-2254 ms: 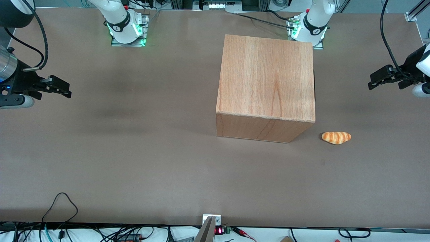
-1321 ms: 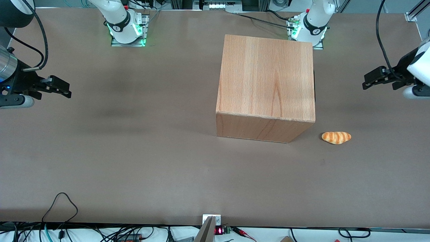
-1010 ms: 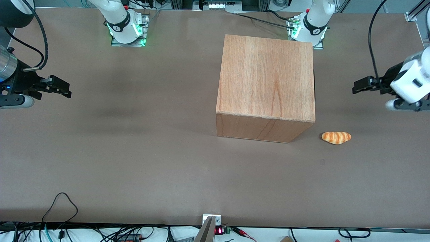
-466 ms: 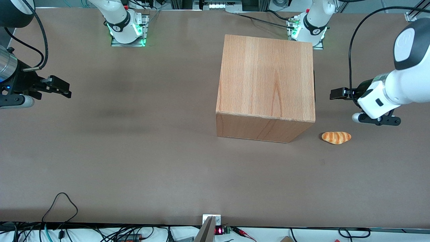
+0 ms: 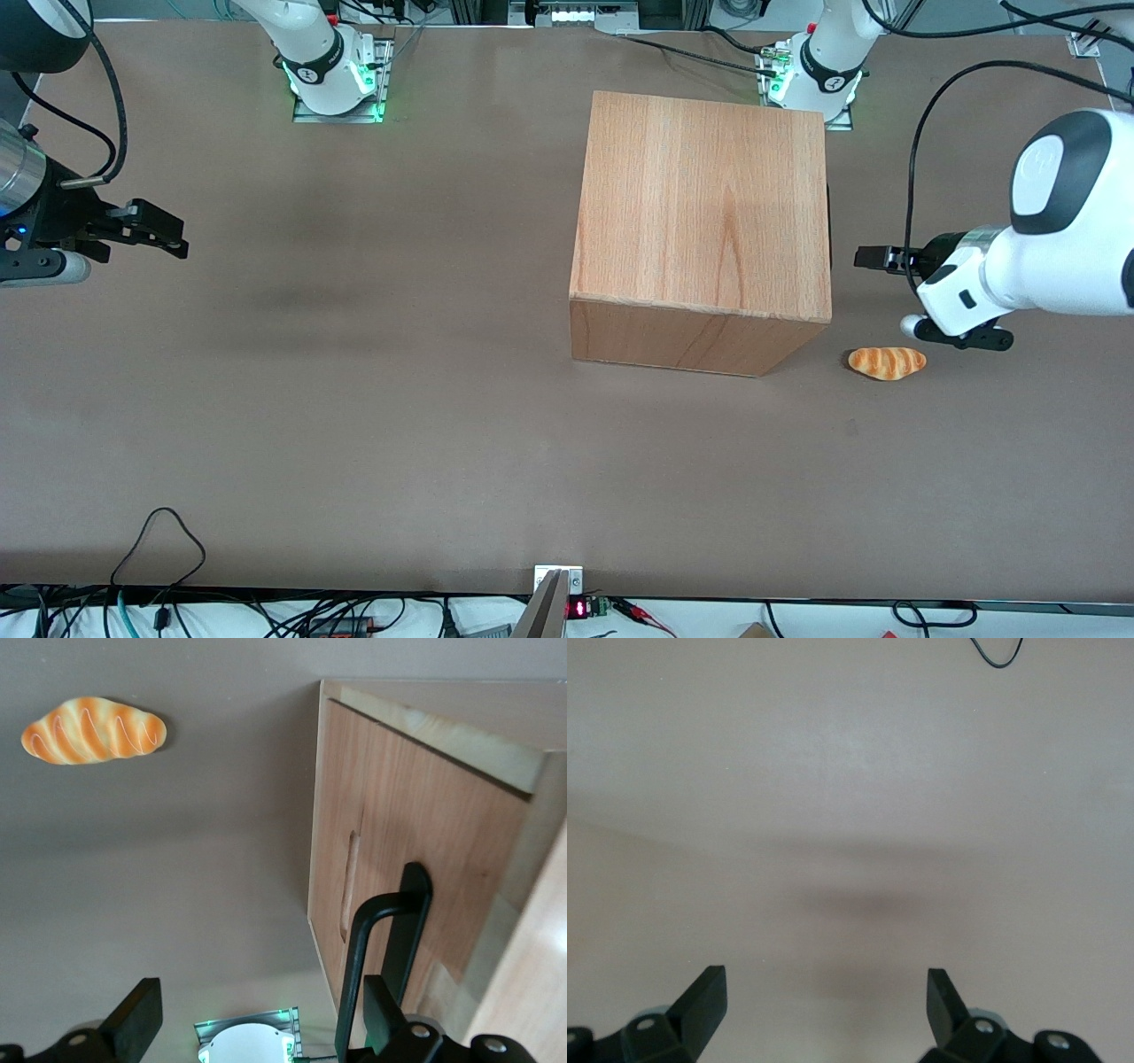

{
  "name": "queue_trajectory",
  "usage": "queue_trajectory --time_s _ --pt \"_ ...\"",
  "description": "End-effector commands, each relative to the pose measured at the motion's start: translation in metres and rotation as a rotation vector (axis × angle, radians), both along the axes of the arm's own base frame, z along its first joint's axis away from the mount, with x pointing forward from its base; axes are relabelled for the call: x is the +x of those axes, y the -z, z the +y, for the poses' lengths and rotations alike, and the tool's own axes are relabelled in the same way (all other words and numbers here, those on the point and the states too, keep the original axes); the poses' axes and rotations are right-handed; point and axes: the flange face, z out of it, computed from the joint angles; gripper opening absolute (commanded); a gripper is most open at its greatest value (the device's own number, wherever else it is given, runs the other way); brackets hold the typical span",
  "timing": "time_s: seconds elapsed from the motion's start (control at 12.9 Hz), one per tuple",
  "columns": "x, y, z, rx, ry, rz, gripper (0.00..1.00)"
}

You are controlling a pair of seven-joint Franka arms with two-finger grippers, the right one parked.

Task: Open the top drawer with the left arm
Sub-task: 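Move the open left gripper to the drawer's black bar handle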

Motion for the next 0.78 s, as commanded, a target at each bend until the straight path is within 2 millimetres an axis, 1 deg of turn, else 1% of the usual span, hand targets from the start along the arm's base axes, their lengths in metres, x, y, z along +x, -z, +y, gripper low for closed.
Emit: queue_trajectory --time_s 0.0,0.54,0.7 --pt "-0.007 0.009 0.003 -0.042 0.031 0.032 1.00" --pt "-0.017 0.037 -0.001 -0.090 0.052 0.099 1.00" --pt "-0.018 0.039 -0.001 -0.093 0.052 0.102 1.00"
